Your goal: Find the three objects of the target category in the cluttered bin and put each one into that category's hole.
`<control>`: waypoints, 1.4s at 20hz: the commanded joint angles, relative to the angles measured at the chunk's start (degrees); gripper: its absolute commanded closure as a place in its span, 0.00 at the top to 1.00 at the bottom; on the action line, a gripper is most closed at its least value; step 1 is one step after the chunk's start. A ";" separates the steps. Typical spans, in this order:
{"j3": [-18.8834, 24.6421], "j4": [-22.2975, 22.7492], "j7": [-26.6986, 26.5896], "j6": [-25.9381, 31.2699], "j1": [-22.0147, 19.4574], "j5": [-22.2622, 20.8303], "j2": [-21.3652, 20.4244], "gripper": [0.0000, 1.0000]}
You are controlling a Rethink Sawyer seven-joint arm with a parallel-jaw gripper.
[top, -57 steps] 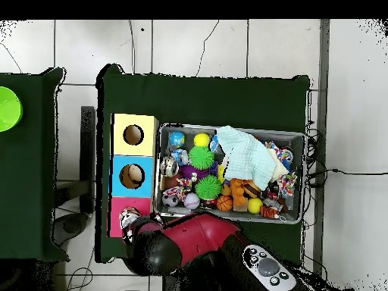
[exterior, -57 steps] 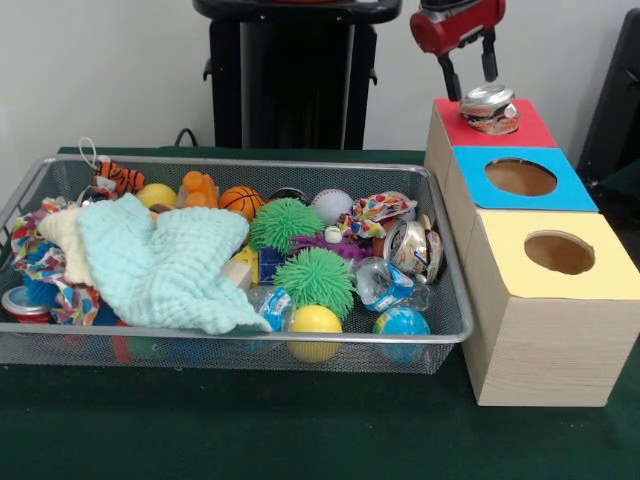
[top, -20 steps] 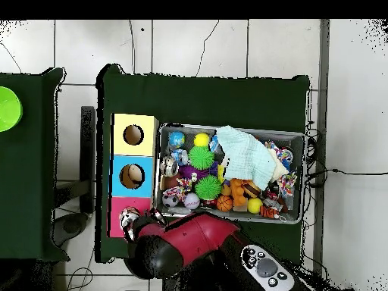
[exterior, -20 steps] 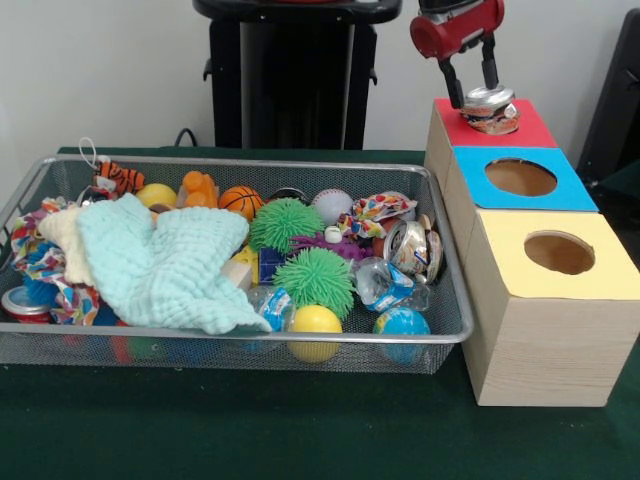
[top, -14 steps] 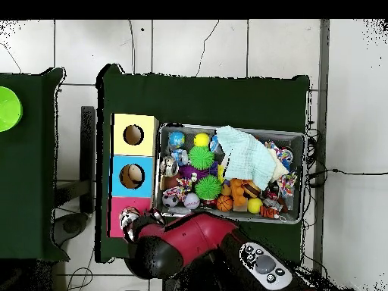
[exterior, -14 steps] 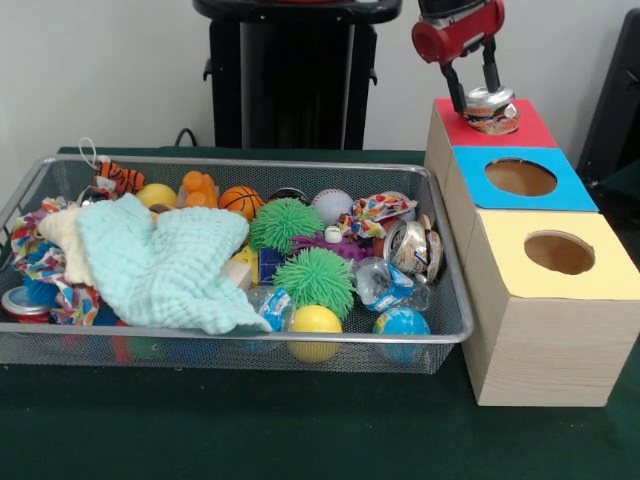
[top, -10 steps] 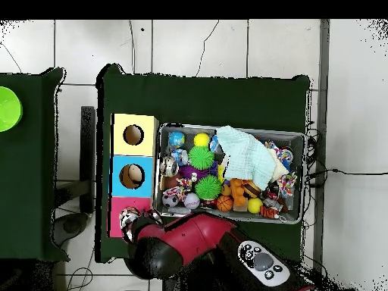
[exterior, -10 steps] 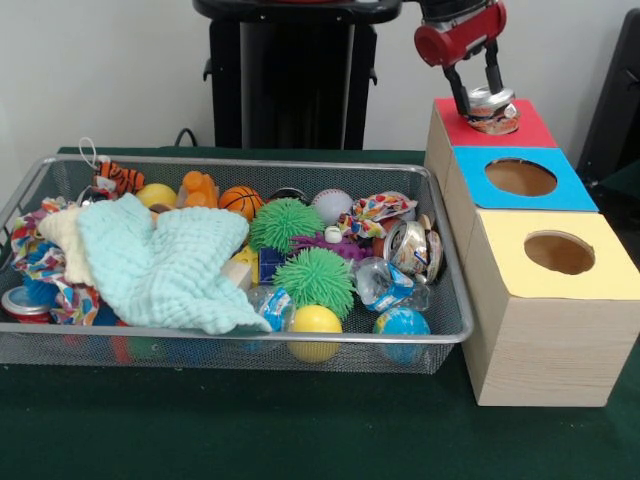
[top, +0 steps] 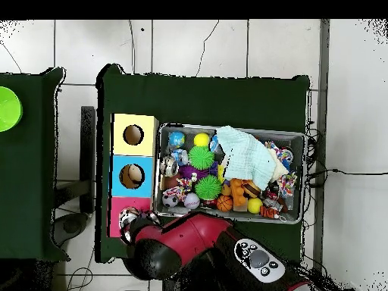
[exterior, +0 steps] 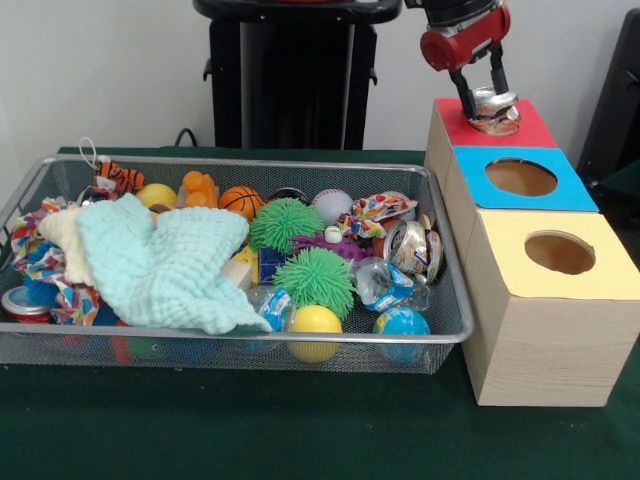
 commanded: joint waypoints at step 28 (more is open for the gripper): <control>18.54 -2.67 -2.75 13.47 -14.38 8.22 -7.26 0.00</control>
